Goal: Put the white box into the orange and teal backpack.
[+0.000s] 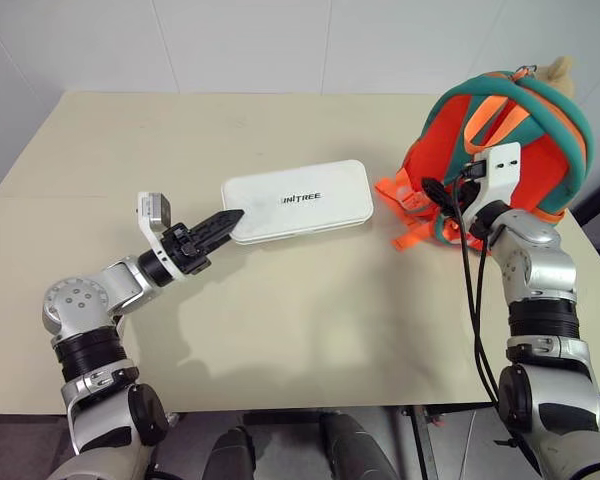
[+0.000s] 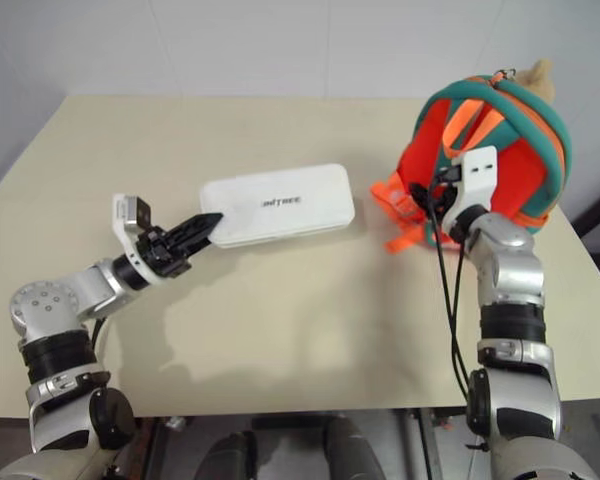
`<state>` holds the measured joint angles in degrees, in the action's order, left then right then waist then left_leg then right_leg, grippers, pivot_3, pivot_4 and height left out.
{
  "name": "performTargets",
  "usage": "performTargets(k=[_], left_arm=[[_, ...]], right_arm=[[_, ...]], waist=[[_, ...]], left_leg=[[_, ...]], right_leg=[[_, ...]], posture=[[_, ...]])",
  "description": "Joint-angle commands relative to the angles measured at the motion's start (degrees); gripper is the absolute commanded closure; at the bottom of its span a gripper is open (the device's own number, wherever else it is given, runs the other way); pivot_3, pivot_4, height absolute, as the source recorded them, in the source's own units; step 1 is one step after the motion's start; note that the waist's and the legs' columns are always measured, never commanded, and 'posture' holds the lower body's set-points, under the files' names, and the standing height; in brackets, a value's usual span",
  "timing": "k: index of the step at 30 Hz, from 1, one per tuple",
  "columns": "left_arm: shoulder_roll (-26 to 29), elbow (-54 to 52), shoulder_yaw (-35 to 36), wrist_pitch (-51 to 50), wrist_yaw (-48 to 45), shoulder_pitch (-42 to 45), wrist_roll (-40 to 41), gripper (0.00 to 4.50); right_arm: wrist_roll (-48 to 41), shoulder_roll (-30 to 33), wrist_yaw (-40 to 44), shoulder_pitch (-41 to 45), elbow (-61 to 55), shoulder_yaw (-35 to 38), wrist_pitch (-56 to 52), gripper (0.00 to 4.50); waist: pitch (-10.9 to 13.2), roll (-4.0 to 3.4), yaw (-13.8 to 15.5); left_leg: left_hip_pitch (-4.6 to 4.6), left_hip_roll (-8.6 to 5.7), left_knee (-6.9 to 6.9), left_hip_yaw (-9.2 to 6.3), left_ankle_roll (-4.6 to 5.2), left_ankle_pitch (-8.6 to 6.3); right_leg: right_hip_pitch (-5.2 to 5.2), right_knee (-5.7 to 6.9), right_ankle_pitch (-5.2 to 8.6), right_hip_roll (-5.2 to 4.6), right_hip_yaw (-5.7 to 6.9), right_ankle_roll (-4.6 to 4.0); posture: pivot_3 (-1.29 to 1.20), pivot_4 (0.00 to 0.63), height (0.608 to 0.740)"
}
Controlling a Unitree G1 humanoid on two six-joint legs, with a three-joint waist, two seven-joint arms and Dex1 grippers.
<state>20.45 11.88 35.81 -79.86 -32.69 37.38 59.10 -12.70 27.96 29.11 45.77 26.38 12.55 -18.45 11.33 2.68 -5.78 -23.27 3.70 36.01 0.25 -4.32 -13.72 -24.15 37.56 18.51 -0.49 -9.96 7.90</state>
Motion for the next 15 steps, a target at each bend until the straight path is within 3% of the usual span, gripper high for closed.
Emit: performTargets(k=[1, 5, 15], left_arm=[[0.3, -2.4, 0.4, 0.9, 0.1, -0.5, 3.0, 3.18], [0.6, -2.8, 0.3, 1.3, 0.7, -0.9, 3.7, 3.18], [5.2, 1.1, -0.9, 5.5, -0.6, 1.0, 2.9, 3.18]], right_arm=[[0.0, 0.2, -0.6, 1.1, -0.9, 0.1, 2.1, 3.02], [-0.6, 0.3, -1.1, 0.0, -3.4, 0.2, 1.7, 4.28], [-4.4, 0.7, -1.6, -5.8, -19.1, 0.9, -5.4, 4.37]], waist=[[0.0, 0.0, -0.2], [0.0, 0.0, -0.7], [0.0, -0.01, -0.6]], left_leg=[[0.0, 0.0, 0.01, 0.0, 0.0, 0.0], [0.0, 0.0, 0.02, 0.0, 0.0, 0.0], [0.0, 0.0, -0.03, -0.02, 0.0, 0.0]], right_leg=[[0.0, 0.0, 0.0, 0.0, 0.0, 0.0], [0.02, 0.0, -0.01, 0.0, 0.0, 0.02], [0.02, -0.04, -0.01, 0.0, 0.0, 0.03]], posture=[[0.0, 0.15, 0.74], [0.0, 0.15, 0.74], [0.0, 0.15, 0.74]])
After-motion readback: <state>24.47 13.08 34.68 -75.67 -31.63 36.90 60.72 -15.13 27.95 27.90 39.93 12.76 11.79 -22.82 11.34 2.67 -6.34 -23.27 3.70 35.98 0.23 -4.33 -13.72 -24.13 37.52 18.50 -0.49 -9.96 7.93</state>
